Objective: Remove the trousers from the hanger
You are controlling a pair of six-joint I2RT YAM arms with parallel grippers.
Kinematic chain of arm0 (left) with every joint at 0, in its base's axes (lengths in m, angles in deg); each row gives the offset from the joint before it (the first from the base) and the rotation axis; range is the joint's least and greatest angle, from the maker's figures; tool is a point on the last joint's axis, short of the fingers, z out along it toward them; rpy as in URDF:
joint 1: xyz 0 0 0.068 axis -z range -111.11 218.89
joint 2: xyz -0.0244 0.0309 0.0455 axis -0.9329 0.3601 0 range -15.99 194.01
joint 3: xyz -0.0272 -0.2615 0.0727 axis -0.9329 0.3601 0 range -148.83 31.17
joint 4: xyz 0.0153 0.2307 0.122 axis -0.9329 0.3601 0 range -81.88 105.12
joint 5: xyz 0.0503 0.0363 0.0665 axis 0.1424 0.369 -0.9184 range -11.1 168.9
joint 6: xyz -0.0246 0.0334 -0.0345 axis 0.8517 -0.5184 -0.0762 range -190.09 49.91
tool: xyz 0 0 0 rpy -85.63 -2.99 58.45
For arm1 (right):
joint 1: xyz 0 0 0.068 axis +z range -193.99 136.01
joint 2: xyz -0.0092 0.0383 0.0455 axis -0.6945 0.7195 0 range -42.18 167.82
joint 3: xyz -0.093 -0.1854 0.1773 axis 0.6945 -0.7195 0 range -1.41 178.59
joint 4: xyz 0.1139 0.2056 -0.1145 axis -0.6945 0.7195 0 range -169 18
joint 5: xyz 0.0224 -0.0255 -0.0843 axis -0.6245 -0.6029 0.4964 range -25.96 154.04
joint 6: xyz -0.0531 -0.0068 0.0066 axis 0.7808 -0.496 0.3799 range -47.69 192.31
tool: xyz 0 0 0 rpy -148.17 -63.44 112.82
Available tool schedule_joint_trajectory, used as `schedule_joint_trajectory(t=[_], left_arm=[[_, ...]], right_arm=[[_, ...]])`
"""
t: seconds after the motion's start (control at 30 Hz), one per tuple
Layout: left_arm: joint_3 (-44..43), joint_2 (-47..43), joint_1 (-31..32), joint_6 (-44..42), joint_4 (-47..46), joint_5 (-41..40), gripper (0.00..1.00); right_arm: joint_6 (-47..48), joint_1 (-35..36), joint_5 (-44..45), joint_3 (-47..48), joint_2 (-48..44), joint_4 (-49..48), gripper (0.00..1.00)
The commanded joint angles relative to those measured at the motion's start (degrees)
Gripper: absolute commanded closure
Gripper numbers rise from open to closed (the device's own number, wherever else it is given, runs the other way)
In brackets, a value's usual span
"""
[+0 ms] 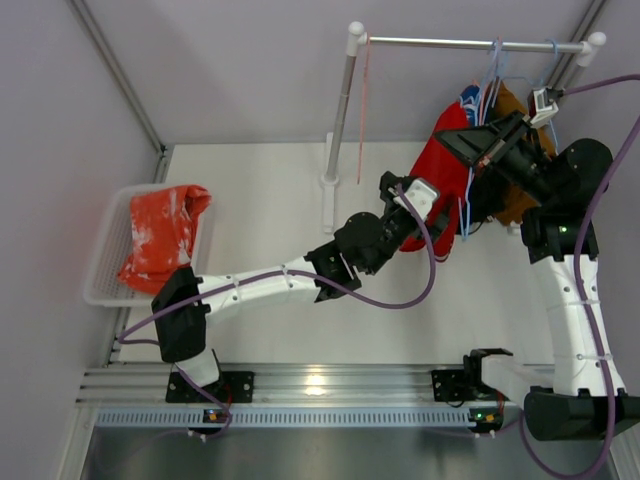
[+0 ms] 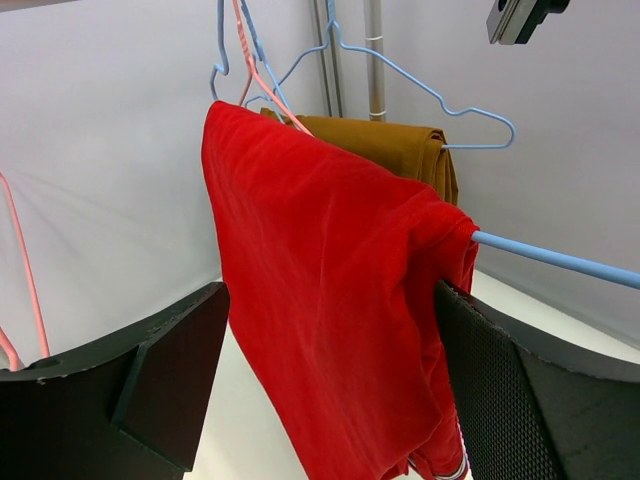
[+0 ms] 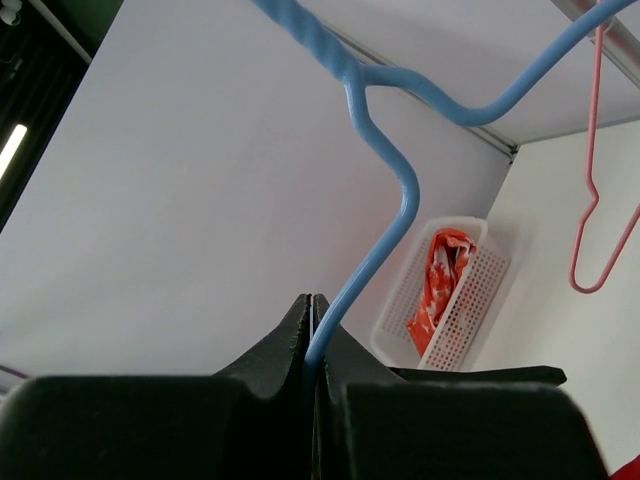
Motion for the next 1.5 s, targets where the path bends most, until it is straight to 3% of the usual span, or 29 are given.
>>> schedule_joint_trajectory(t=[0.0,0.63,1.47], left_arm=[[0.1,-3.1,0.5,1.0,-2.7,-0.1,0.12],[0.5,-4.8,0.5,4.5,2.1,1.3,0.12],[-5.0,1.2,-0.5,-0.6,-0.9,-1.4,0.15]], right_arm=[[2.4,0.8,1.0,2.2,-3.2,-9.1,1.00],[2.4,0.8,1.5,2.0,-3.3,-9.1,1.00],[0.9,0.7,-0.3,0.5,-5.2,-9.7,1.00]])
